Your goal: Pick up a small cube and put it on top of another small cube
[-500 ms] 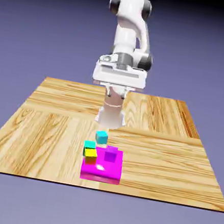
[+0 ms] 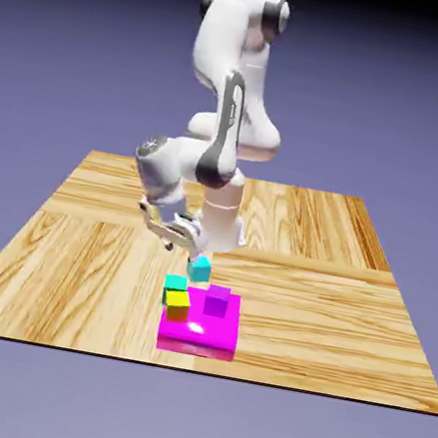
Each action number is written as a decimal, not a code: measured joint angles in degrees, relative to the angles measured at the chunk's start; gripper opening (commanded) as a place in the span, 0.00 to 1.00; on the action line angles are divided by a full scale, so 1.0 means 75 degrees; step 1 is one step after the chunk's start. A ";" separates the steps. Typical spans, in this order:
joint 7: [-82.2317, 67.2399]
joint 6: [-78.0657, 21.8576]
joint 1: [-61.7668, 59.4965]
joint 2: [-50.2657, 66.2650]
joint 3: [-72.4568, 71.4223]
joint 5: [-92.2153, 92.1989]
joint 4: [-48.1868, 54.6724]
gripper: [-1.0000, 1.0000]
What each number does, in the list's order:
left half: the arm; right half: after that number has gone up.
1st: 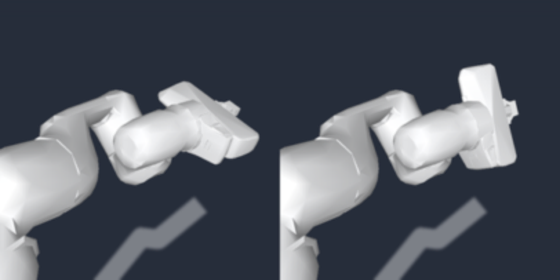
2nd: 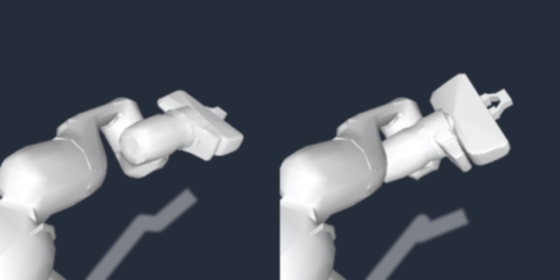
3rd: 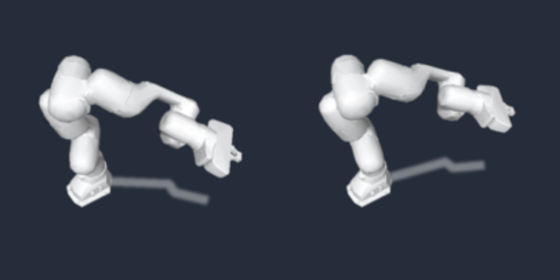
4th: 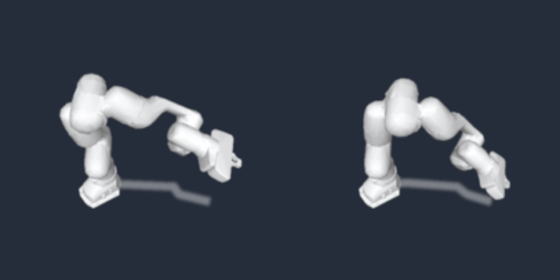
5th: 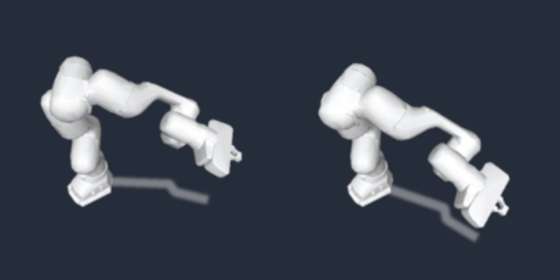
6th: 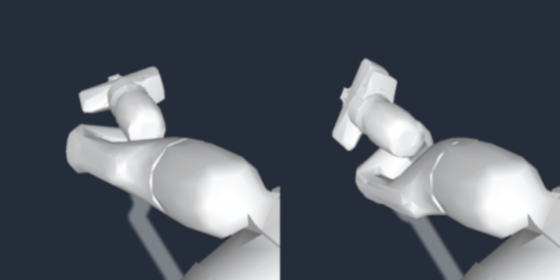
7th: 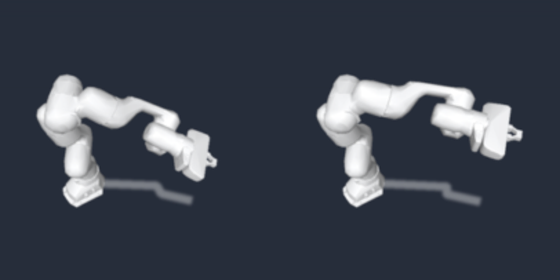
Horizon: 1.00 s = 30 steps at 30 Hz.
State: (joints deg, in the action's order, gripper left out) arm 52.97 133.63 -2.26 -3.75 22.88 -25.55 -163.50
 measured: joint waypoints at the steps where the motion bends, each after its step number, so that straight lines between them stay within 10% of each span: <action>1: 0.0086 -0.0332 -0.0122 0.0238 0.0188 -0.0210 -0.0021 0.50; 12: -0.1310 -0.0027 0.0028 0.2406 -0.0517 -0.2965 -0.0044 0.50; 13: -0.1376 0.0014 0.0031 0.2477 -0.0563 -0.3063 -0.0044 0.00; 30: 0.0925 -0.1891 0.0260 0.1064 -0.0304 -0.0848 0.1423 0.00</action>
State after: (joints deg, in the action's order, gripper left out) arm 59.91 119.44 -0.31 4.23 20.60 -31.92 -152.82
